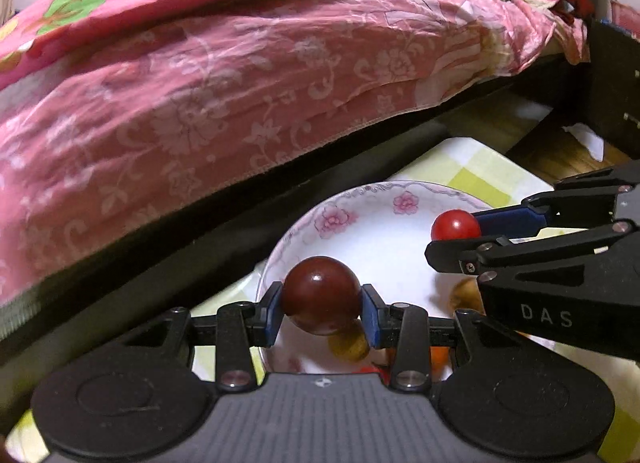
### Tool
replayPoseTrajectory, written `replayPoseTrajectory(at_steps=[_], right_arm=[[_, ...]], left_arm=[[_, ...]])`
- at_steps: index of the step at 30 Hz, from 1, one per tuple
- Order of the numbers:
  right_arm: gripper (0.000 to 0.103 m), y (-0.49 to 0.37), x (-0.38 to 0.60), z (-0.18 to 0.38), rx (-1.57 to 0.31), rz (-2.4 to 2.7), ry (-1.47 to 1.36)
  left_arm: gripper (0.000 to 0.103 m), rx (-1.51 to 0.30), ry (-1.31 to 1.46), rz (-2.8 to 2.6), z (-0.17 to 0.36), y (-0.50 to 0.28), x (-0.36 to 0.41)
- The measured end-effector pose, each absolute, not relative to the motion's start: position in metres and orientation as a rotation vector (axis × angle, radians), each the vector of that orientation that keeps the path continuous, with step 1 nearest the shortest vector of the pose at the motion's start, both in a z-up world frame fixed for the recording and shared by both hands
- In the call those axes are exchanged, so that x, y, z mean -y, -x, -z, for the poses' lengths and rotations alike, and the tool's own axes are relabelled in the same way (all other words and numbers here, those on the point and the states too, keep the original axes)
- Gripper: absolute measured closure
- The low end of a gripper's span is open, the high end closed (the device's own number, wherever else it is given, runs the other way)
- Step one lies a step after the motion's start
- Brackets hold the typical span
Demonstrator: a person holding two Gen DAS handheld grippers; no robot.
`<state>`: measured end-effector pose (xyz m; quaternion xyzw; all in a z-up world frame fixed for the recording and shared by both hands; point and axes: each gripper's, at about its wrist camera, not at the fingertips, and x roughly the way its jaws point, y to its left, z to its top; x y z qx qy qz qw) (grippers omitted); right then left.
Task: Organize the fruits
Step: 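Open both grippers to release the two tomatoes onto the plate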
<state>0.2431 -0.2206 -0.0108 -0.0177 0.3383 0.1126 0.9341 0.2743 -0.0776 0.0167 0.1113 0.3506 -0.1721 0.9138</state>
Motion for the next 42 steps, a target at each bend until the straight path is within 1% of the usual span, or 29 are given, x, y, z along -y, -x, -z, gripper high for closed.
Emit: replayPoseTrajectory(at_steps=[3, 11, 14, 17, 19, 25, 33, 35, 42], right_arm=[[0.074, -0.252, 0.223, 0.014, -0.709, -0.239, 0.020], [0.073, -0.257, 0.227, 0.017, -0.728, -0.232, 0.020], [0.073, -0.256, 0.226, 0.018, -0.729, -0.229, 0.025], [0.069, -0.254, 0.224, 0.016, -0.717, -0.237, 0.024], [0.069, -0.254, 0.222, 0.014, -0.704, -0.232, 0.033], [0.069, -0.243, 0.232, -0.002, -0.652, -0.175, 0.038], [0.069, -0.202, 0.245, -0.015, -0.659, -0.108, -0.013], [0.068, -0.187, 0.242, -0.015, -0.669, -0.101, -0.015], [0.068, -0.138, 0.229, -0.023, -0.681, -0.110, -0.030]], left_arm=[[0.057, -0.720, -0.234, 0.369, -0.014, -0.278, 0.079], [0.057, -0.725, -0.257, 0.383, -0.008, -0.279, 0.082], [0.055, -0.729, -0.272, 0.393, -0.005, -0.276, 0.085], [0.053, -0.718, -0.286, 0.408, -0.006, -0.271, 0.090], [0.052, -0.705, -0.298, 0.412, -0.007, -0.267, 0.093], [0.052, -0.694, -0.282, 0.388, -0.014, -0.255, 0.087], [0.051, -0.686, -0.219, 0.351, -0.023, -0.223, 0.076], [0.048, -0.693, -0.198, 0.344, -0.023, -0.209, 0.075], [0.040, -0.686, -0.156, 0.328, -0.030, -0.159, 0.066]])
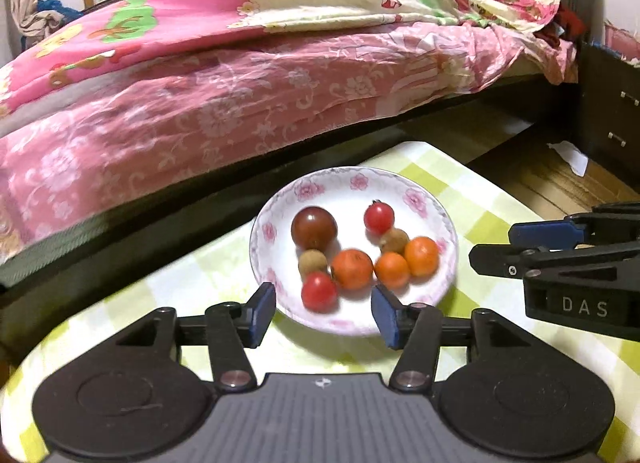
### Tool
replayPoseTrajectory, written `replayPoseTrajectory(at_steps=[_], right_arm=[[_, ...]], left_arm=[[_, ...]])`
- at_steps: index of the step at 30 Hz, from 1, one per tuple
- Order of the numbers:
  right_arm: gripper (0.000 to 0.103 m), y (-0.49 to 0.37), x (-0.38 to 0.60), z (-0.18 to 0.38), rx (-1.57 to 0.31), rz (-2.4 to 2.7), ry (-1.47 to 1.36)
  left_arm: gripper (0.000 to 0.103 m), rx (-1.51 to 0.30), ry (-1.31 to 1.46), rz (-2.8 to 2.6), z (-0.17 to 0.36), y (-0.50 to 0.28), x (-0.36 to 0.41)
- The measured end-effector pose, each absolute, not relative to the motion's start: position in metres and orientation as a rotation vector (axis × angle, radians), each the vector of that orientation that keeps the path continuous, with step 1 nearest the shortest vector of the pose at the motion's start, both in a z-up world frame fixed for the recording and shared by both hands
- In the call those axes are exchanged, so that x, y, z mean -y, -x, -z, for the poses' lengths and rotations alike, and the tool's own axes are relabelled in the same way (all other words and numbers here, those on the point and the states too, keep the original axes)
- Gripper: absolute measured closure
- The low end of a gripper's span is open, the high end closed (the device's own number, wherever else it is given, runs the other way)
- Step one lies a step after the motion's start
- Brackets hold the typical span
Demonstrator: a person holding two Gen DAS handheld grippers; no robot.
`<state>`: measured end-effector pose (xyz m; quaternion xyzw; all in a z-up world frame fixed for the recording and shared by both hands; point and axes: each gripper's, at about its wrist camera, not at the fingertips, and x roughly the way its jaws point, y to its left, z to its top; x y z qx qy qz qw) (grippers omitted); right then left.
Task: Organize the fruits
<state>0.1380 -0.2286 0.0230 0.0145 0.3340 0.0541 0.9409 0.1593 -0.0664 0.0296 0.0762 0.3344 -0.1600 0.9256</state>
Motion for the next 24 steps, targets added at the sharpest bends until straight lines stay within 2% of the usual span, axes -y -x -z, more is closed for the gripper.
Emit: replayPoseTrajectory(at_steps=[24], right_arm=[[0.066, -0.068, 0.199, -0.037, -0.659, -0.124, -0.041]], left_arm=[[0.015, -0.665, -0.120, 0.212, -0.038, -0.081, 0.037]])
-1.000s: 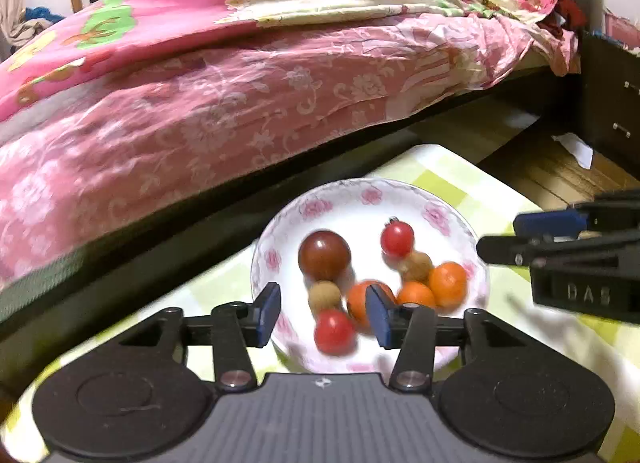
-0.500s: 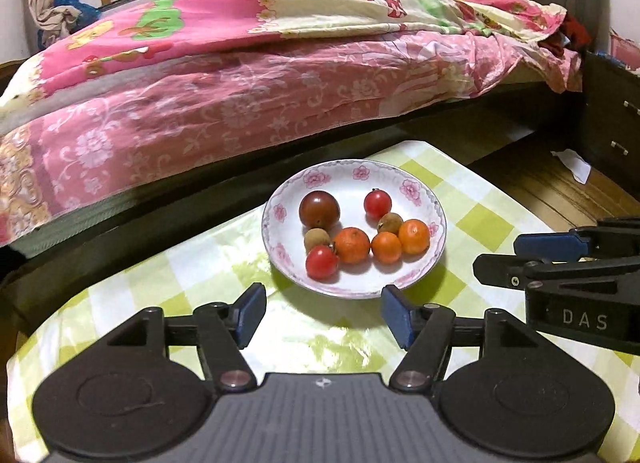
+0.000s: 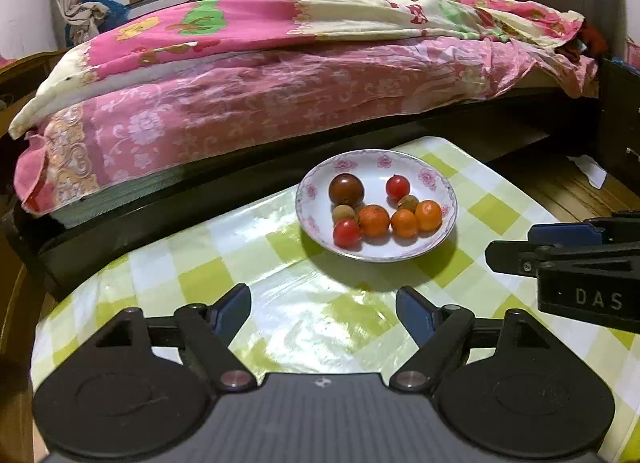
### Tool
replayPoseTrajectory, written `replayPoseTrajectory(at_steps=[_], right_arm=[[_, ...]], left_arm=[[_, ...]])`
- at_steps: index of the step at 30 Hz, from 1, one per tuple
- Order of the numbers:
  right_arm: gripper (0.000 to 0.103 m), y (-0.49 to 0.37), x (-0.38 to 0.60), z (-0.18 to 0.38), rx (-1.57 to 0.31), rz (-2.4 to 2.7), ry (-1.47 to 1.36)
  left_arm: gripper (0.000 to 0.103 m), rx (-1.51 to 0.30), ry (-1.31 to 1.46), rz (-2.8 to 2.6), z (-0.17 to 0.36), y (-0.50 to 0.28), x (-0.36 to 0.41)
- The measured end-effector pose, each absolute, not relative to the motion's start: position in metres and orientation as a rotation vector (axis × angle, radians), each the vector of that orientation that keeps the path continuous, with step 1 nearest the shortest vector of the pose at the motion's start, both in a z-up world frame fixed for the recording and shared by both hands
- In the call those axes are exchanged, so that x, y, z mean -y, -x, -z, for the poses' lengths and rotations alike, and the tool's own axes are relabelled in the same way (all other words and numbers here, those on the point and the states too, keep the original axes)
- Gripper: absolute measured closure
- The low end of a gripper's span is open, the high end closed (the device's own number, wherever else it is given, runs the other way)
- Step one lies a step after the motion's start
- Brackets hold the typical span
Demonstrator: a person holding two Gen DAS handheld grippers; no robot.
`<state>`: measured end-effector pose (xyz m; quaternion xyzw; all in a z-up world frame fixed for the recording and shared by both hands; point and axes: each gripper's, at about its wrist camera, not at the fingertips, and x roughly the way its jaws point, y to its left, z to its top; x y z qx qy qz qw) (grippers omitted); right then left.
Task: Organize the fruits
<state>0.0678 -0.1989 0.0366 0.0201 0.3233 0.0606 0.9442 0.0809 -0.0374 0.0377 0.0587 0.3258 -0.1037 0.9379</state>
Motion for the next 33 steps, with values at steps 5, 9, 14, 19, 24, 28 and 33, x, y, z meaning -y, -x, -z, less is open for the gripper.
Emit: replayPoseTrajectory(at_steps=[5, 9, 14, 19, 24, 28, 33], right_arm=[[0.066, -0.055, 0.196, -0.039, -0.652, -0.133, -0.046], [0.066, -0.048, 0.197, -0.039, -0.653, -0.129, -0.049], [0.065, -0.040, 0.202, -0.034, -0.667, -0.118, -0.067], [0.065, -0.039, 0.202, -0.031, -0.689, -0.107, -0.073], [0.065, -0.039, 0.199, -0.028, -0.705, -0.110, -0.076], [0.065, -0.040, 0.197, -0.024, -0.725, -0.113, -0.070], [0.065, -0.040, 0.194, -0.021, -0.742, -0.112, -0.067]], left_arm=[[0.013, -0.663, -0.118, 0.200, -0.040, -0.072, 0.035], [0.008, -0.660, -0.133, 0.185, -0.040, -0.068, 0.036], [0.006, -0.667, -0.140, 0.182, -0.037, -0.064, 0.042], [0.004, -0.669, -0.175, 0.160, -0.032, -0.059, 0.046], [0.003, -0.707, -0.158, 0.159, -0.023, -0.059, 0.042], [0.003, -0.713, -0.150, 0.150, -0.019, -0.056, 0.039], [0.003, -0.720, -0.152, 0.147, -0.017, -0.053, 0.037]])
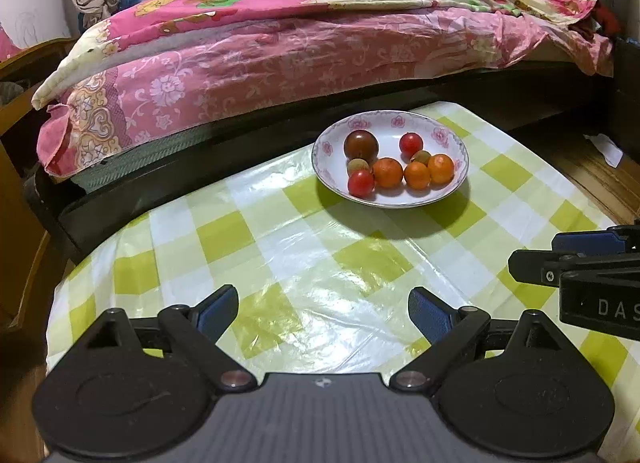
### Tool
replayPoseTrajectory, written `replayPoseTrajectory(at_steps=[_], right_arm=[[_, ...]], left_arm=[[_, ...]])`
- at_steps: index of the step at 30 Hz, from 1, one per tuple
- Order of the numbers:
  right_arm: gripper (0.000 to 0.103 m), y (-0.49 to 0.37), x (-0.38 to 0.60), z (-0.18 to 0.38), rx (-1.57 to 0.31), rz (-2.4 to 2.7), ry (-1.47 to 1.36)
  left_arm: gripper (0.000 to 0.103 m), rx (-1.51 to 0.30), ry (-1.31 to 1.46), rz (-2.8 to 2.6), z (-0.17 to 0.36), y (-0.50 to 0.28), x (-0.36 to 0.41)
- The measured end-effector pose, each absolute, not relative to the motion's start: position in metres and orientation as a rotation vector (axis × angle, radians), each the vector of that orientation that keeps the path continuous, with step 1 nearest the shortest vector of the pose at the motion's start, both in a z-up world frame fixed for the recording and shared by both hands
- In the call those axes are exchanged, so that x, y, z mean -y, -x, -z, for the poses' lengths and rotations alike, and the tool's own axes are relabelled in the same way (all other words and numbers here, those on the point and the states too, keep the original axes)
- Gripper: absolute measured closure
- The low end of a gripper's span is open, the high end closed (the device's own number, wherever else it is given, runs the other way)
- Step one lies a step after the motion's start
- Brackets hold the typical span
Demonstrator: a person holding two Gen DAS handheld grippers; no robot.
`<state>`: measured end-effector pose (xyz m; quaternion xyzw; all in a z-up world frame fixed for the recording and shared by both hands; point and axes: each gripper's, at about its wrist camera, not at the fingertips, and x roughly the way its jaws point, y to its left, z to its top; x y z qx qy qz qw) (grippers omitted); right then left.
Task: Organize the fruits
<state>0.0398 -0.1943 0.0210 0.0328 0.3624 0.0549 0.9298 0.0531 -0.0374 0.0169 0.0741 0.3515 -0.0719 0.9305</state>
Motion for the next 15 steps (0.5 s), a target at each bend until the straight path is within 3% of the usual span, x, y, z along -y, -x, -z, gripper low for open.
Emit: replayPoseTrajectory(at_steps=[15], right_arm=[[0.063, -0.0296, 0.1903, -0.0215, -0.744, -0.105, -0.063]], left_arm=[[0.003, -0.733, -0.165, 0.156, -0.0143, -0.0494, 0.0400]])
